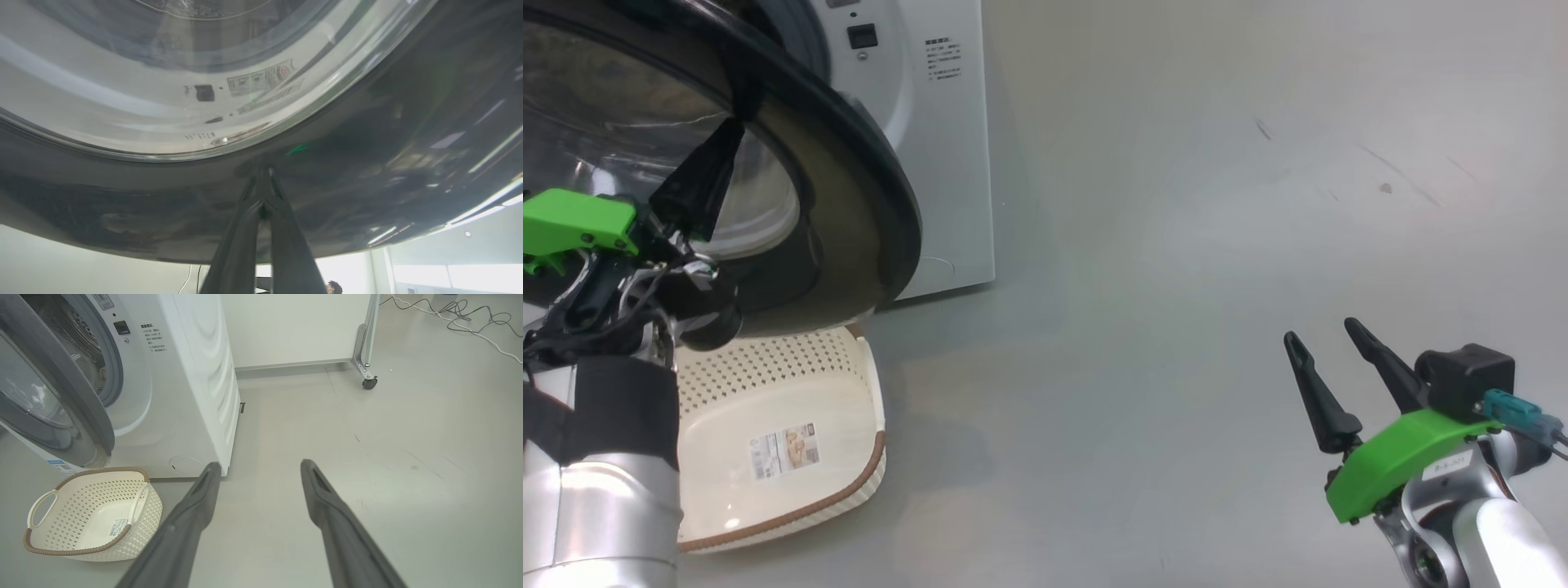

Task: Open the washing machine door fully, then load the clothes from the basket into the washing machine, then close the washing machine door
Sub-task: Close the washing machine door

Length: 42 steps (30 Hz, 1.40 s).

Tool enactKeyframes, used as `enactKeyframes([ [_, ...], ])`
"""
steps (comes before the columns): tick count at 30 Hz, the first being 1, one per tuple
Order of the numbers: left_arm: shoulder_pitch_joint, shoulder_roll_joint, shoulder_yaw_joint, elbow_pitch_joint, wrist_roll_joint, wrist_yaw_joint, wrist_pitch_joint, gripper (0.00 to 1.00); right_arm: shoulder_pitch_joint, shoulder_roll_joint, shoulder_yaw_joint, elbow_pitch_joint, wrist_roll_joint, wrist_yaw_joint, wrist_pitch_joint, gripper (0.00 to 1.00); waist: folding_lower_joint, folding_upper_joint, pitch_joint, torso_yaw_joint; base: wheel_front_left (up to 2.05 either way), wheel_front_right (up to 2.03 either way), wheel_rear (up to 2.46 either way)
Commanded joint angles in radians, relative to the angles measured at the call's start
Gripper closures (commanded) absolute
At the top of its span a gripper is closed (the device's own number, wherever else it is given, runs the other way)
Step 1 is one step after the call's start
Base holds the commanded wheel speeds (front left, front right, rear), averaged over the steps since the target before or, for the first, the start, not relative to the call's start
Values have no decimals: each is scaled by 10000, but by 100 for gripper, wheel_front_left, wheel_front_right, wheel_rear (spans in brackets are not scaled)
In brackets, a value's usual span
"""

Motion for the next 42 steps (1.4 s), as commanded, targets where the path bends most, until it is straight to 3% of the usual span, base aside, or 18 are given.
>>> enactKeyframes([
  [1,-535,329,296,-282,100,-75,-66,100,-530,-116,184,-294,20,0,-105,0,-1,0,25,-144,0,0,0],
  [11,-611,214,573,-76,72,-77,-375,100,-594,-95,2,-254,-12,0,-199,0,-1,0,89,-139,0,0,0],
  [22,372,-238,771,-1441,-124,-78,-172,100,-586,-36,-157,-132,-31,0,-344,0,-1,0,-35,627,0,0,0],
  [27,1099,-320,475,-2303,708,-78,-916,100,-548,-18,-272,-95,-66,0,-387,0,-1,0,-158,1067,0,0,0],
  [28,1240,-361,468,-2459,787,-78,-1141,69,-538,-18,-292,-84,-75,0,-392,0,-1,0,-187,1144,0,0,0],
  [29,1397,-364,368,-2620,1041,-78,-1381,45,-531,-20,-304,-78,-84,0,-398,0,-1,0,-218,1215,0,0,0],
  [30,1572,-315,192,-2770,1427,-78,-1649,5,-522,-20,-304,-78,-88,0,-400,0,-1,0,-248,1280,0,0,0],
  [31,1744,-273,16,-2876,1804,-78,-1942,0,-515,-21,-298,-80,-91,0,-400,0,-1,0,-280,1337,0,0,0],
  [37,2861,194,-1044,-3116,4629,-64,-4431,0,-326,-32,-323,-19,-127,0,-370,0,-1,0,-682,1557,0,0,0],
  [42,3588,710,-1935,-3305,7430,810,-6180,0,-109,-20,-364,-6,-139,0,-343,0,-1,0,-935,1609,0,0,0],
])
